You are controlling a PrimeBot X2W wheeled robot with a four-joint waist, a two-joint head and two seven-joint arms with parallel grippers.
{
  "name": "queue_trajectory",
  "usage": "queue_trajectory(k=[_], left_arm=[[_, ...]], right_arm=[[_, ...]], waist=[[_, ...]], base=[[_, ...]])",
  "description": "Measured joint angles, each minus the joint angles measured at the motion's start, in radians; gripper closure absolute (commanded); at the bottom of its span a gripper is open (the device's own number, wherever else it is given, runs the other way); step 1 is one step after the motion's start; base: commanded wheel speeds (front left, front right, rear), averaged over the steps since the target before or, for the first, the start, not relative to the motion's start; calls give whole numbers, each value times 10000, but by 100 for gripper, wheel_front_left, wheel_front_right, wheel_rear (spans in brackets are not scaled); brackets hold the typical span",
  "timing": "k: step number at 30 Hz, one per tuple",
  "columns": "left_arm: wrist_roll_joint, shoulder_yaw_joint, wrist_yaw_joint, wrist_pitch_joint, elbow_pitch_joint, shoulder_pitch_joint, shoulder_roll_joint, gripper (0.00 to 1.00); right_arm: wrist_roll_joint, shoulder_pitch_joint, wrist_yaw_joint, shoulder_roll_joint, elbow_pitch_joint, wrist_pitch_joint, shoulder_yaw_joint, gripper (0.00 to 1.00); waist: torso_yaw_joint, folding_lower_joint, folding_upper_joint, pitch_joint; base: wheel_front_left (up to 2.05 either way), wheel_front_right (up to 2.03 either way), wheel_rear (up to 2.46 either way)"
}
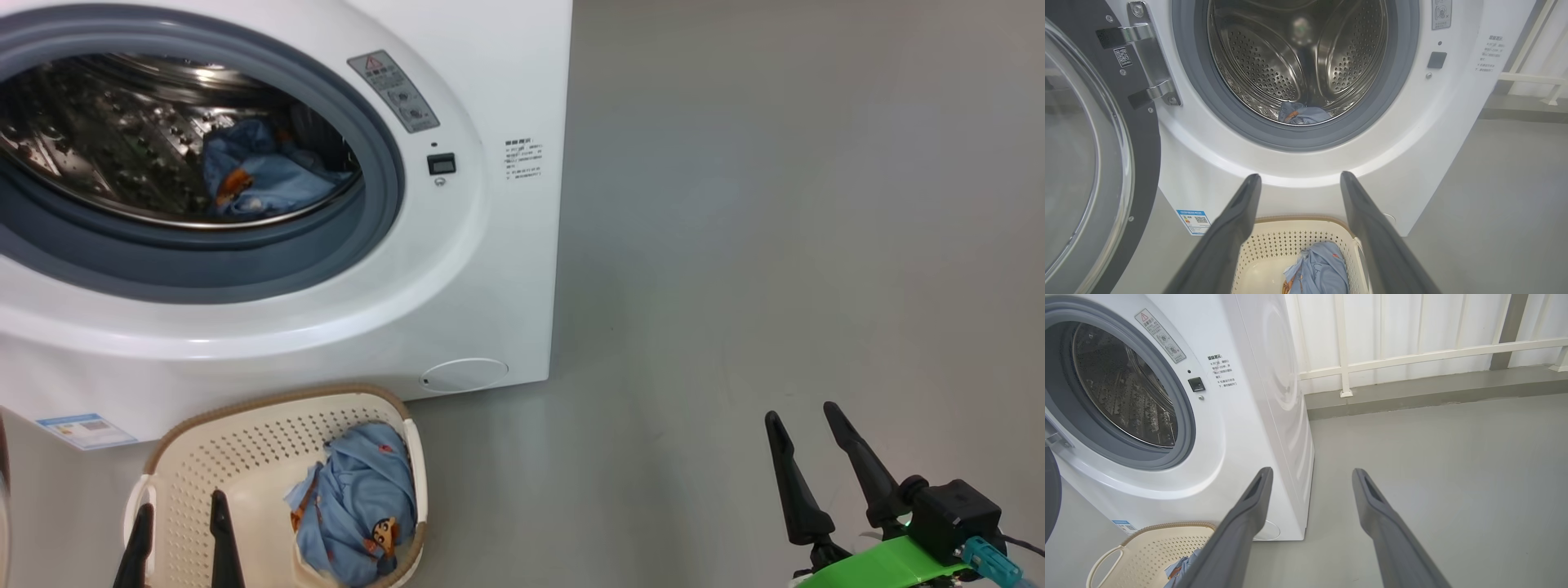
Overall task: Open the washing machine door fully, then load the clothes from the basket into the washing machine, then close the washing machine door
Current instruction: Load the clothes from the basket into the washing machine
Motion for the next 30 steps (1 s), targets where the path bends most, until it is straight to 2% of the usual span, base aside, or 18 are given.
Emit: queue_trajectory(k=[7, 19, 30], left_arm=[[-52, -105, 38, 0, 186, -246, 2, 0], [-230, -211, -48, 2, 1166, -1616, -4, 0], [-257, -63, -424, 2, 3509, -3632, -33, 0]], right_arm=[[2, -52, 0, 4, -15, 0, -21, 0], [15, -496, 0, -35, -148, 0, -15, 0], [19, -1065, 0, -82, -284, 0, 38, 0]], waist=[[20, 0, 0, 331], [-42, 0, 0, 1359], [-243, 0, 0, 2601]], base=[[0, 0, 0], [0, 0, 0], [0, 0, 0]])
